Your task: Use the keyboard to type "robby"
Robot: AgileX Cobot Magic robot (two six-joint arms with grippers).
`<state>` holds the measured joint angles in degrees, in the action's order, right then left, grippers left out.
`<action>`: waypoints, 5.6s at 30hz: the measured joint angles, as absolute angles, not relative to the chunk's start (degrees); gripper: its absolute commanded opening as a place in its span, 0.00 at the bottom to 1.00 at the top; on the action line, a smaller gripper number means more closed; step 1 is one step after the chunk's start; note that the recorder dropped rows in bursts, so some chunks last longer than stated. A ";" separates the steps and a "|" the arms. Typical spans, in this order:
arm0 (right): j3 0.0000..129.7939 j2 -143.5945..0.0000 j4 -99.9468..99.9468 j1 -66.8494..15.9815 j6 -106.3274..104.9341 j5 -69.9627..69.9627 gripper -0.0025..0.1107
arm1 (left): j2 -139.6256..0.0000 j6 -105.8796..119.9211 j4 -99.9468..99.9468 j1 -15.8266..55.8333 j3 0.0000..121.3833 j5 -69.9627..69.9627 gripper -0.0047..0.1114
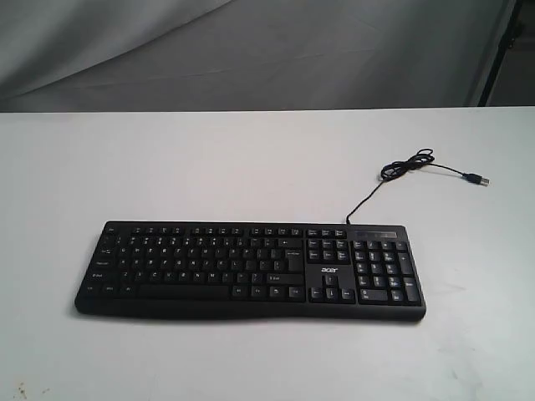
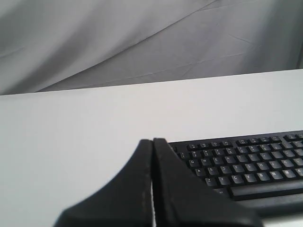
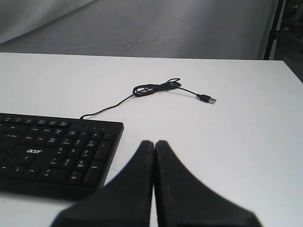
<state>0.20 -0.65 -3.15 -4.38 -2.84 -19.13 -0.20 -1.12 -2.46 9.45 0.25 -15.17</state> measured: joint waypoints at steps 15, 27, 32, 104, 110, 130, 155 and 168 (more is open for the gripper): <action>0.20 -0.65 -3.15 -4.38 -2.84 -19.13 0.02 | -0.20 -1.12 -2.46 9.45 0.25 -15.17 0.04; 6.60 -0.77 -3.15 -4.38 -2.84 -23.17 0.02 | -0.20 -1.12 -2.46 9.45 0.25 -15.17 0.04; 19.03 -6.53 -1.24 -4.38 -2.84 -24.35 0.02 | -0.20 -1.12 -2.46 9.45 0.25 -15.17 0.04; 82.99 -125.97 -20.96 -48.50 -32.82 -6.98 0.02 | -0.20 -1.12 -2.46 9.45 0.25 -15.17 0.04; 83.03 -126.38 -21.07 -48.50 -33.03 -5.23 0.02 | -0.20 -1.12 -2.46 9.45 0.25 -15.17 0.04; 83.03 -126.48 -20.96 -49.94 -33.67 -4.64 0.02 | -0.20 -1.12 -2.46 9.45 0.25 -15.17 0.04; 83.03 -127.77 -20.47 -49.16 -33.78 -6.28 0.02 | -0.20 -1.12 -2.46 9.45 0.25 -15.17 0.04; 83.03 -128.93 -20.32 -49.11 -33.90 -5.69 0.02 | -0.20 -1.12 -2.46 9.45 0.25 -15.17 0.04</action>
